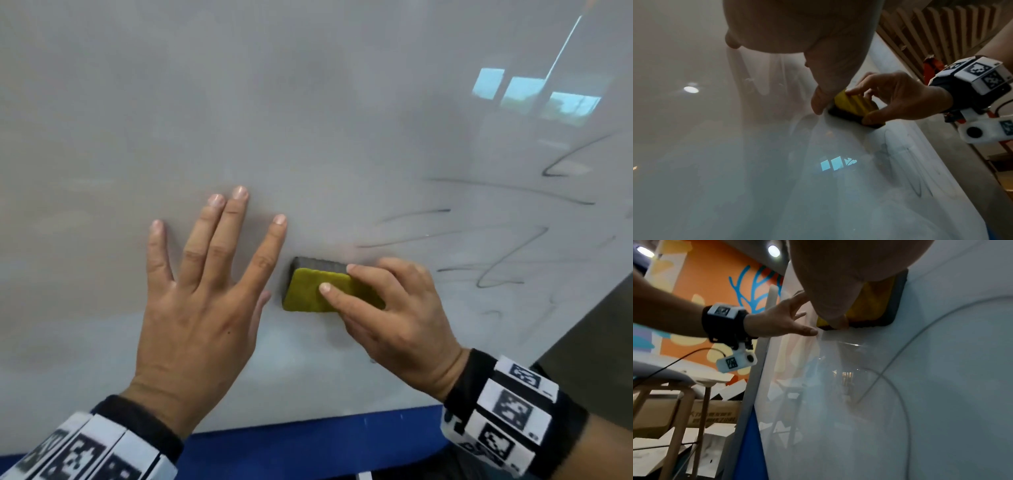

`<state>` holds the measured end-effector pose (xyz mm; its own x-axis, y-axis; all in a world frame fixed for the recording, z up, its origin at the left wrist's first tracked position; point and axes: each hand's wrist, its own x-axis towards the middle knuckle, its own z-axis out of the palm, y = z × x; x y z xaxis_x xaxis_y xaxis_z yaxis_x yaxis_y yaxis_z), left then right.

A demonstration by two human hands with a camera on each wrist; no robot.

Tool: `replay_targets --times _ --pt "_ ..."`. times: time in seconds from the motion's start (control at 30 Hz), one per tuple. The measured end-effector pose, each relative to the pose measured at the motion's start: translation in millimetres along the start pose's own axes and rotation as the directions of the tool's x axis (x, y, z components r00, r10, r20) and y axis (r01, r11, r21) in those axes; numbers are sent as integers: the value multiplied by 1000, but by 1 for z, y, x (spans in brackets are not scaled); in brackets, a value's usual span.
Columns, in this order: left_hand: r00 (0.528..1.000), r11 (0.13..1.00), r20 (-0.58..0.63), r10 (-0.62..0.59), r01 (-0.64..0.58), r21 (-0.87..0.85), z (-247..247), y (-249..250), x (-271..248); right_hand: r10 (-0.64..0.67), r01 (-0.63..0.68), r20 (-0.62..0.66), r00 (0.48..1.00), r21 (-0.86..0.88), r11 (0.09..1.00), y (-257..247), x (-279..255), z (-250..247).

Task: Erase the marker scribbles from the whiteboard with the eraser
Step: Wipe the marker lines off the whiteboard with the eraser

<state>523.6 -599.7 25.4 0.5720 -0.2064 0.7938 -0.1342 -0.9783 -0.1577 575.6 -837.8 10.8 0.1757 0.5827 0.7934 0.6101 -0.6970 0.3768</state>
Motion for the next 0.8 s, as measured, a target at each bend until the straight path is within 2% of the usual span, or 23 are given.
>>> replay_targets --times 0.07,0.17,0.23,0.3,0.37,0.43,0.47,0.53,0.6,0.67,0.73,0.8 --pt "1000 1000 -12 27 -27 -3 -6 5 16 6 -6 -17 1000 -2 1000 18 14 -17" --pt "998 999 -44 40 -40 2 -17 8 42 183 -184 -140 973 5 983 49 35 -43" --pt "998 999 -40 53 -53 4 -25 11 57 252 -250 -171 953 32 968 50 34 -43" --pt "997 997 -14 78 -78 6 -32 13 69 193 -189 -121 974 40 981 33 21 -31" --pt "994 994 22 107 -108 15 -37 16 77 41 -41 -17 999 14 999 19 4 -20" --pt "992 992 39 124 -125 12 -41 16 80 -38 37 36 999 9 999 26 3 -22" --pt "990 991 38 134 -135 9 -43 15 82 -28 28 16 999 6 1000 36 8 -28" --pt "987 987 37 159 -159 12 -45 14 87 87 -88 -71 994 -6 996 56 20 -43" --pt "984 984 28 178 -179 16 -47 14 93 239 -240 -129 962 11 971 68 25 -55" --pt "980 980 13 200 -201 15 -47 16 98 328 -326 -154 932 39 945 61 25 -55" --pt "975 975 -13 222 -222 15 -48 17 102 314 -313 -129 941 27 949 47 22 -48" --pt "972 972 -29 234 -233 32 -47 16 105 231 -232 -58 971 -7 973 44 22 -44"
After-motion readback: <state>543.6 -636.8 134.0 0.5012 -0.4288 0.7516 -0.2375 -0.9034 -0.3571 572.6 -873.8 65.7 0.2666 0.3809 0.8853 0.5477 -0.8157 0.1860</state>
